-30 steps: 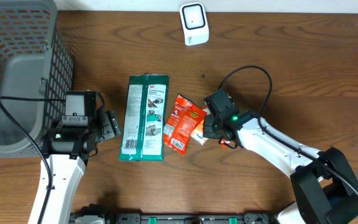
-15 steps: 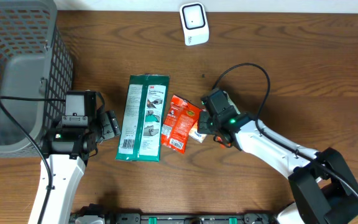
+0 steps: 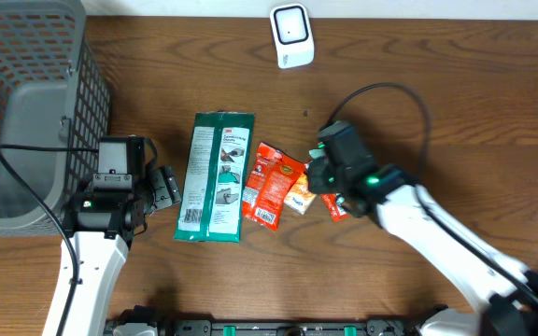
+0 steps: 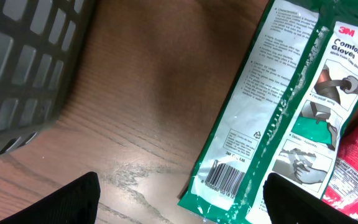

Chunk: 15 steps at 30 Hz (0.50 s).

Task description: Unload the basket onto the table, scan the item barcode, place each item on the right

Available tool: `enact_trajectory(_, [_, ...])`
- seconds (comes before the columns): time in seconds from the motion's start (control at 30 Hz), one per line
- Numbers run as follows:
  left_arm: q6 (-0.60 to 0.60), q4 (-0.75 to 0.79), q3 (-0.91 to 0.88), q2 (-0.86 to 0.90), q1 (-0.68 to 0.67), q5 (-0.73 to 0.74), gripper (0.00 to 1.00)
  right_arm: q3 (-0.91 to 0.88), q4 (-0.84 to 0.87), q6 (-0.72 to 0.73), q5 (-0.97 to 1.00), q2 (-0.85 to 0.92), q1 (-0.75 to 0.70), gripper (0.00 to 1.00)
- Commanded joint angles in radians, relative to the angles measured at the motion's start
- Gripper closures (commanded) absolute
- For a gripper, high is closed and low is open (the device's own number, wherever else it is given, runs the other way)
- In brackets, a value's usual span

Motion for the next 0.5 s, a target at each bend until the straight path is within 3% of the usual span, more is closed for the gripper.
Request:
enact_trajectory(0.0, [0.005, 0.001, 0.014, 0.004, 0.003, 0.005, 0.15, 0.018, -0.069, -0.008, 0.011, -0.048, -0.043, 0.98])
enact_trajectory(0.47, [0.005, 0.001, 0.014, 0.004, 0.003, 0.005, 0.15, -0.061, -0.018, 0.166, -0.001, 0.172, -0.023, 0.99])
